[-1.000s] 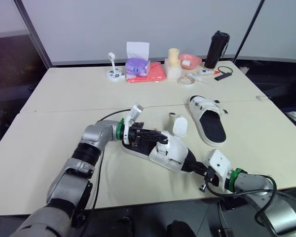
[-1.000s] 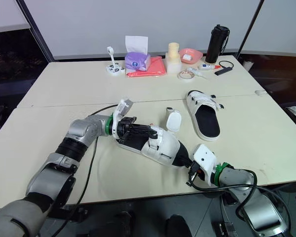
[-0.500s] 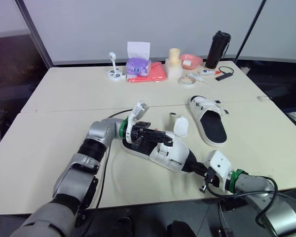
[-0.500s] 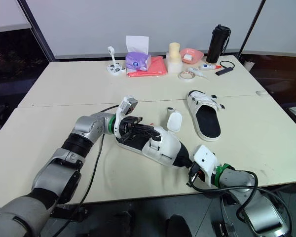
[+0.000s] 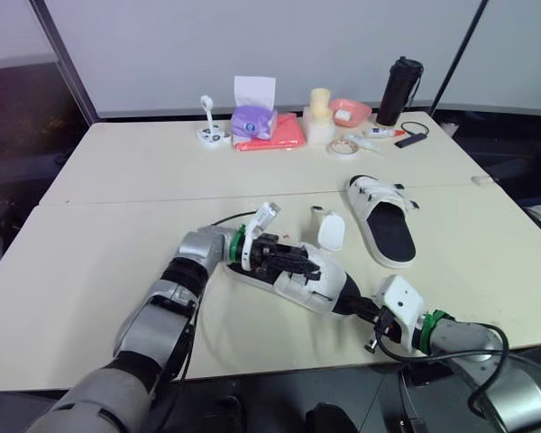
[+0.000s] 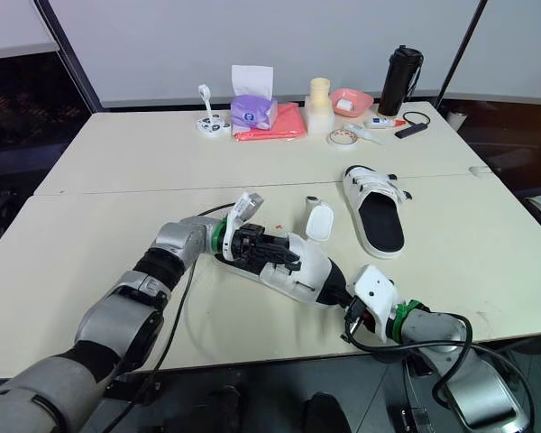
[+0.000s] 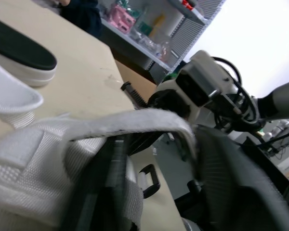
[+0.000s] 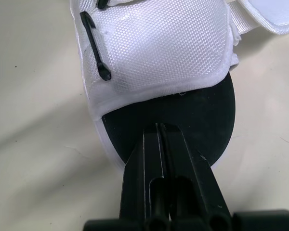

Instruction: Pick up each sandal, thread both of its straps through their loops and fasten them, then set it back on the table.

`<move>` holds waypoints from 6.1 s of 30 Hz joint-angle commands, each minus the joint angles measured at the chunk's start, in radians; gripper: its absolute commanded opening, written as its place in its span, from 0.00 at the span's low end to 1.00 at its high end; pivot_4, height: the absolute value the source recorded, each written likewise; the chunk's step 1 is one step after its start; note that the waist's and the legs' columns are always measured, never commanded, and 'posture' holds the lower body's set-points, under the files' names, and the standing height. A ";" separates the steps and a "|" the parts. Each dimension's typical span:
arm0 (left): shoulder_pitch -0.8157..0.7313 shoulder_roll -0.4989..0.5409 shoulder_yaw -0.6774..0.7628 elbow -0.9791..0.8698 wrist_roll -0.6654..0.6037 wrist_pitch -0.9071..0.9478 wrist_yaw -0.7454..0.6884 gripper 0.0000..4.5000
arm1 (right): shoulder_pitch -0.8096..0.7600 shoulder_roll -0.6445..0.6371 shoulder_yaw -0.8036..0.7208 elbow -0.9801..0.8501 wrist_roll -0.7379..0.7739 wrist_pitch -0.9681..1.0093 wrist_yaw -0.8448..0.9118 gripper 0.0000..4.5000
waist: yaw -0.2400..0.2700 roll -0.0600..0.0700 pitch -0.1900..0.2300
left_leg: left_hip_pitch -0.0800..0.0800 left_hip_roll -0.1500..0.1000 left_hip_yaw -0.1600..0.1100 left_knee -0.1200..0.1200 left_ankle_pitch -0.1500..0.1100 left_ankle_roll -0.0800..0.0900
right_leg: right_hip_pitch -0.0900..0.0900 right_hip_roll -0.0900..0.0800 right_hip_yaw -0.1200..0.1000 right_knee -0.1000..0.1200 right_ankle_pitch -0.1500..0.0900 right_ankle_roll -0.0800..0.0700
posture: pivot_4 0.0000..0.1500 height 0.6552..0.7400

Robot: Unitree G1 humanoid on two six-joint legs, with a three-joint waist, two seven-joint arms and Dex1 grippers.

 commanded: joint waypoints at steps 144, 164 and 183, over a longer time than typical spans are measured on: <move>0.136 0.032 0.153 -0.252 0.051 -0.268 0.252 0.78 | -0.039 -0.006 0.059 0.080 -0.037 0.005 0.019 0.00 | -0.003 -0.001 -0.001 | 0.002 0.000 -0.001 0.001 0.000 0.000 | 0.002 0.000 0.000 0.002 0.000 0.000 | 1.00 1.00; 0.068 0.053 0.124 -0.169 0.110 -0.177 0.343 0.78 | -0.031 -0.004 0.054 0.080 -0.044 -0.002 0.015 0.00 | -0.003 -0.001 -0.001 | 0.002 0.000 -0.001 0.001 0.000 0.000 | 0.002 0.001 -0.001 0.002 0.000 0.001 | 1.00 1.00; 0.097 0.068 0.089 -0.279 0.114 -0.179 0.268 0.02 | -0.022 0.001 0.049 0.074 -0.049 -0.002 0.006 0.00 | -0.002 -0.001 -0.001 | 0.002 0.000 -0.001 0.001 0.000 0.000 | 0.002 0.000 0.000 0.002 0.000 0.001 | 1.00 1.00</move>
